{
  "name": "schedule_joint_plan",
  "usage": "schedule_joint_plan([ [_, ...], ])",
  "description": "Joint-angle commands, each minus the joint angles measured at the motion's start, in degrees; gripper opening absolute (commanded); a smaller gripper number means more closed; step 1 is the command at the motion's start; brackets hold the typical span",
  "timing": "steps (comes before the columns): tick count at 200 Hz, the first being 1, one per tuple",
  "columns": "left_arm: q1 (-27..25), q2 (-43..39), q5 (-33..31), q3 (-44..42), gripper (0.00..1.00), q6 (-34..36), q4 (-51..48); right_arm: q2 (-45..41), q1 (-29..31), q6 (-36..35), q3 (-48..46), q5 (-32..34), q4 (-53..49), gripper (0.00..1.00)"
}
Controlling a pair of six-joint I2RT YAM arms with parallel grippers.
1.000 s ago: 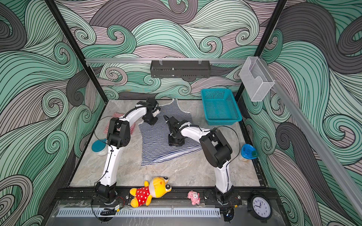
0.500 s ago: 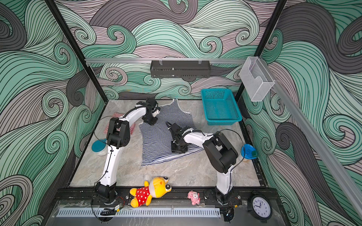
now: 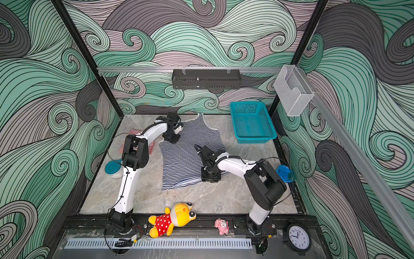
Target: Fold and stack the tank tops
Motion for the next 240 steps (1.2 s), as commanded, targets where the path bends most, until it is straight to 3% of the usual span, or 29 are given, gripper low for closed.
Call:
schedule_joint_plan([
  [1,0.06,-0.48,0.34,-1.59,0.25,-0.46,-2.68,0.68,-0.57,-0.58,4.78,2.78,-1.78,0.45],
  [77,0.08,-0.9,0.65,-1.83,0.25,-0.72,-2.15,10.01,-9.2,-8.46,13.74,3.02,-3.91,0.48],
  [131,0.13,-0.29,0.83,-1.47,0.25,-0.98,-2.66,12.3,-9.46,-8.42,12.17,1.42,-1.72,0.48],
  [240,0.09,-0.42,0.83,-2.18,0.25,-1.42,-2.04,6.85,-7.88,-7.83,4.62,-0.44,-1.35,0.48],
])
